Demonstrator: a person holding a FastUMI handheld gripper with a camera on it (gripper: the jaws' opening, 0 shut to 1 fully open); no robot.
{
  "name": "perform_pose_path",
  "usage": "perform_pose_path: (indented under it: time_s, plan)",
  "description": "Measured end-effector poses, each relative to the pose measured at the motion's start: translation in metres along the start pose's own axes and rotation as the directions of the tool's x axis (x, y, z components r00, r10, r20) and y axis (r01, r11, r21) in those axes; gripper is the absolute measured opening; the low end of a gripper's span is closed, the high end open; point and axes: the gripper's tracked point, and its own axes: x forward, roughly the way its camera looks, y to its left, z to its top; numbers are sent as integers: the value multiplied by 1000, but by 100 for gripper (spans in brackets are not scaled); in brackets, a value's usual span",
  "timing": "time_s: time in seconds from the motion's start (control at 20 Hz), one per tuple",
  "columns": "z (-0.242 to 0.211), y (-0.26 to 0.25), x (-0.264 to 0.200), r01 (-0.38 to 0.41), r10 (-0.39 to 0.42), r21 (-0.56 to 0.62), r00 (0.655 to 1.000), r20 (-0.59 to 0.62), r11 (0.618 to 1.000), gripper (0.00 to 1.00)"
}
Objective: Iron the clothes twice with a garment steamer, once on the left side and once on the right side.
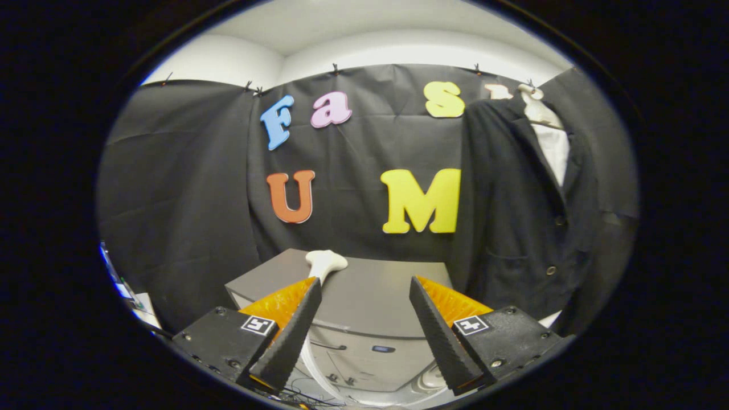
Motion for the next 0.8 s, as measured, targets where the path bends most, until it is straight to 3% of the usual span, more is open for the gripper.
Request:
perform_pose_path:
  time_s: [0.3,0.55,0.65,0.8]
  plan:
    - [-27,65,109,-80,75,-20,981,-176,997,98]
    - [-64,80,170,-77,60,-47,957,-284,996,95]
    - [-73,78,187,-63,45,-46,947,-318,997,91]
    - [-85,90,201,-93,93,17,925,-368,995,79]
